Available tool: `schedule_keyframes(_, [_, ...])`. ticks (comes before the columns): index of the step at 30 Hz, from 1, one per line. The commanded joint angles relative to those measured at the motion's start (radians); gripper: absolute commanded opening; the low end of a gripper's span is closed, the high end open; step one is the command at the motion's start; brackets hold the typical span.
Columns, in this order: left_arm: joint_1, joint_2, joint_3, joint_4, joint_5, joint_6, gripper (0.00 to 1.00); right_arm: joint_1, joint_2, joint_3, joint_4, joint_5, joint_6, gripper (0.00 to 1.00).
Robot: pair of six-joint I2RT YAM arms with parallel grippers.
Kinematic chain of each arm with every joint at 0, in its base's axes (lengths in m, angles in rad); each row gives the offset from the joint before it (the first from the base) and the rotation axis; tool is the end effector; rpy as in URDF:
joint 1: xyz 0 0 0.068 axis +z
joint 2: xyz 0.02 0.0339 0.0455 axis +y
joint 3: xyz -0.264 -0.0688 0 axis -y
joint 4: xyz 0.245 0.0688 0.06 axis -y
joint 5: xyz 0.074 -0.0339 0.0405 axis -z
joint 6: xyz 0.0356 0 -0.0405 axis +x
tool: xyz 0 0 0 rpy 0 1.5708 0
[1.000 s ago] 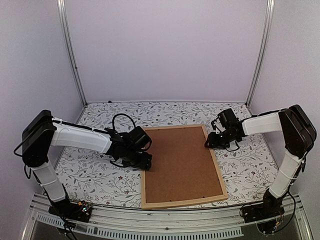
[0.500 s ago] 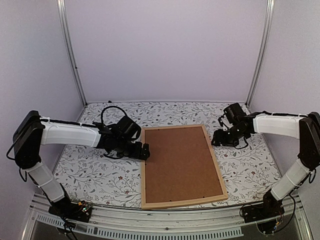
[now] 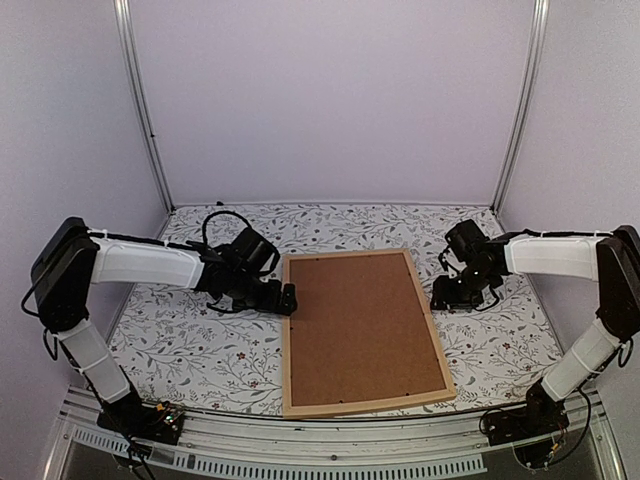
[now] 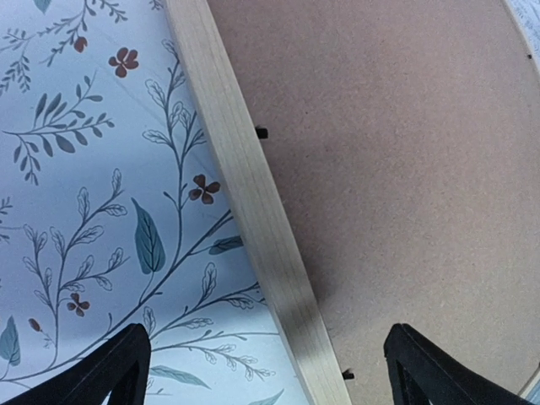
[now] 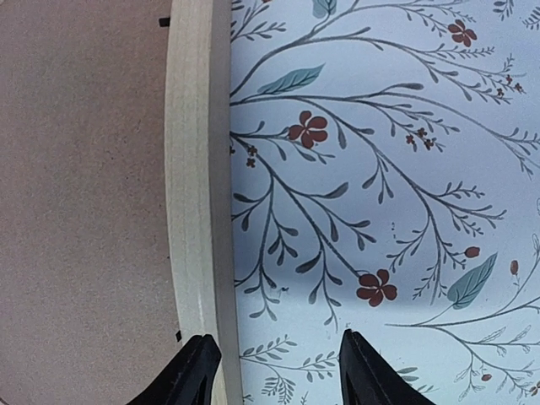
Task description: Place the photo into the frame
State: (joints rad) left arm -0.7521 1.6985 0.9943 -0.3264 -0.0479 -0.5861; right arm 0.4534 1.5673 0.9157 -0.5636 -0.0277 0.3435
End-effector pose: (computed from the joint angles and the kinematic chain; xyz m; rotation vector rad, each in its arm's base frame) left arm 0.2462 -0.2280 0.1685 0.2029 2.6520 -0.4068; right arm 0.2588 0.1272 0.1739 -0.1616 2.8107 0.2322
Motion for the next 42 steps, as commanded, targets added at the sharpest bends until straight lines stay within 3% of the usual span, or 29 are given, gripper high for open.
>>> schedule_keyframes(1, [0.015, 0.03, 0.02, 0.036, 0.04, 0.013, 1.0, 0.021, 0.007, -0.008, 0.003, 0.022, 0.004, 0.54])
schedule_keyframes(25, [0.006, 0.08, -0.043, 0.131, 0.139, -0.029, 0.97, 0.128, 0.09, 0.018, -0.014, 0.099, 0.06, 0.52])
schedule_keyframes(42, [-0.073, 0.157, -0.005, 0.154, 0.161, -0.059, 0.92, 0.331, 0.281, 0.147, -0.115, 0.261, 0.172, 0.5])
